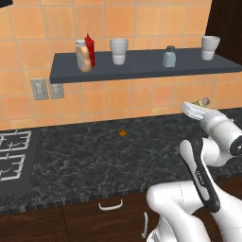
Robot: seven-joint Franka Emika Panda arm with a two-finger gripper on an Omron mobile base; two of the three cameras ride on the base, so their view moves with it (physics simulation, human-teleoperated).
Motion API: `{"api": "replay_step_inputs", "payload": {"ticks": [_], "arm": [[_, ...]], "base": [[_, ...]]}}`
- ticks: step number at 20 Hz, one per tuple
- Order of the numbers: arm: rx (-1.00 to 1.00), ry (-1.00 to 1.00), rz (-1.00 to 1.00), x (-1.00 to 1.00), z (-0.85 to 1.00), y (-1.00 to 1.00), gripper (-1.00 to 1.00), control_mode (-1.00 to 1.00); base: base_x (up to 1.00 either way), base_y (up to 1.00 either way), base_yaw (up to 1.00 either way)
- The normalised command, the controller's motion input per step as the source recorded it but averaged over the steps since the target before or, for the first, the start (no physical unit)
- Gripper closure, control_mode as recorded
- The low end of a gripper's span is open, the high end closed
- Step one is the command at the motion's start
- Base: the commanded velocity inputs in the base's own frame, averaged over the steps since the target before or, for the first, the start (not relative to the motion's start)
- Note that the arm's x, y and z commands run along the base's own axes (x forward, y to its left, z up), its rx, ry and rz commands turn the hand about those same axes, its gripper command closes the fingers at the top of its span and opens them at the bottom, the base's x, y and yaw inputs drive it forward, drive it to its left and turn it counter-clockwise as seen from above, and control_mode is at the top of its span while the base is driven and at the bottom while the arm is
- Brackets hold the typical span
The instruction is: Put the shaker and condiment bottle from the counter next to their counterparts in the cabinet.
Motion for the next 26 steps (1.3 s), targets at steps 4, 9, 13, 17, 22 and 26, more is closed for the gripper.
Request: {"api": "replay_step_inputs", "payload": {"ticks": [4,9,13,17,22,26], "arm": [[-0.06,-0.01,0.21,-0.50,0.47,0.00,1.00,-1.00],[-0.03,0.00,0.17,-0.52,0.56,-0.01,1.00,-1.00],[-0.02,-0.01,0.15,-0.51,0.52,-0.01,1.00,-1.00],[-0.03,-0.04,0.13,-0.47,0.48,0.00,1.00,-1.00],[-0.06,0.00,0.09,-0.40,0.51,0.00,1.00,-1.00],[-0.09,0.00,0.04,-0.26,0.38,0.00,1.00,-1.00]], "base": [[0.00,0.00,0.00],[0.00,0.00,0.00],[0.00,0.00,0.00],[0.00,0.00,0.00],[0.00,0.00,0.00],[0.00,0.00,0.00]]}}
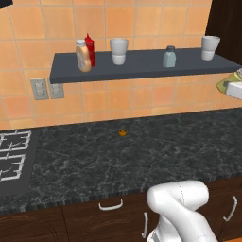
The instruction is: Put the shaker and condiment bottle from the counter next to their counterparts in the cabinet.
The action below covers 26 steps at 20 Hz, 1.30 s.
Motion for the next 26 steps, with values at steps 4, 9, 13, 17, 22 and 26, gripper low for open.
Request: {"api": "replay_step_inputs", "payload": {"ticks": [4,9,13,17,22,26], "arm": [[-0.13,0.00,0.00,-0.01,0.01,0.00,1.00,-1.00],[-0.18,0.00,0.00,0.00,0.02,0.00,1.00,-1.00],[-0.14,0.00,0.00,0.00,0.19,0.00,1.00,-1.00],[-0.13,0.00,0.01,0.03,0.15,0.00,1.00,-1.00],[-0.09,0.02,0.03,0.22,0.08,0.00,1.00,-1.00],[-0.07,0.01,0.04,0.21,0.06,0.00,1.00,-1.00]], "base": [[0.00,0.00,0.00],[0.00,0.00,0.00],[0.00,0.00,0.00],[0.00,0.00,0.00],[0.00,0.00,0.00],[0.00,0.00,0.00]]}}
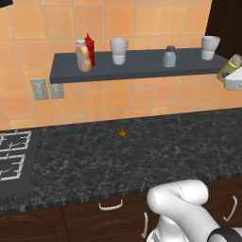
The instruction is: Put the shaker and condiment bottle from the counter next to their counterparts in the cabinet.
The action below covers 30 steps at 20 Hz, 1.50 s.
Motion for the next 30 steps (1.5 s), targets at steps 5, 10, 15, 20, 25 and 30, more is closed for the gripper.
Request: {"api": "replay_step_inputs", "payload": {"ticks": [5,10,15,20,25,30], "arm": [[-0.06,0.04,0.02,0.21,0.16,0.02,1.00,-1.00],[-0.06,0.07,0.00,0.10,0.04,0.05,1.00,-1.00],[-0.07,0.06,0.00,0.09,-0.05,0.03,1.00,-1.00],[-0.06,0.03,0.00,0.24,0.00,0.05,1.00,-1.00],[0.00,0.04,0.00,0.42,0.00,0.00,1.00,-1.00],[-0.01,0.06,0.02,0.59,-0.11,0.00,1.00,-1.00]], "base": [[0.00,0.00,0.00],[0.00,0.00,0.00],[0.00,0.00,0.00],[0.00,0.00,0.00],[0.00,0.00,0.00],[0.00,0.00,0.00]]}}
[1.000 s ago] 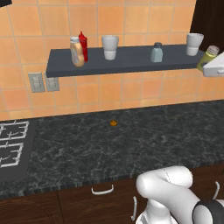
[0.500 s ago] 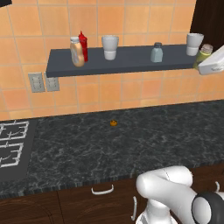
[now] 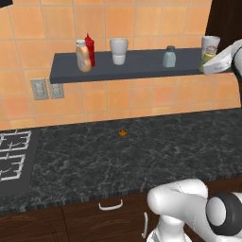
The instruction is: Put the shaker and condiment bottle from the counter next to their counterparts in the cabinet.
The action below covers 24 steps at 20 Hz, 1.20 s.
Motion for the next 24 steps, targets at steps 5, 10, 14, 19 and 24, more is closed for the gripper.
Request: {"api": "replay_step_inputs", "payload": {"ticks": [5,10,14,19,24], "arm": [[-0.01,0.13,0.03,0.73,-0.19,-0.01,1.00,-1.00],[0.00,0.05,0.05,0.40,-0.11,-0.21,1.00,-1.00],[0.00,0.00,0.06,0.09,-0.13,-0.24,1.00,-1.00],[0.00,0.00,0.01,0.23,-0.07,-0.01,1.00,-1.00],[0.00,0.00,0.00,0.39,0.00,0.00,1.00,-1.00]], "base": [[0.00,0.00,0.00],[0.00,0.00,0.00],[0.00,0.00,0.00],[0.00,0.00,0.00],[0.00,0.00,0.00]]}}
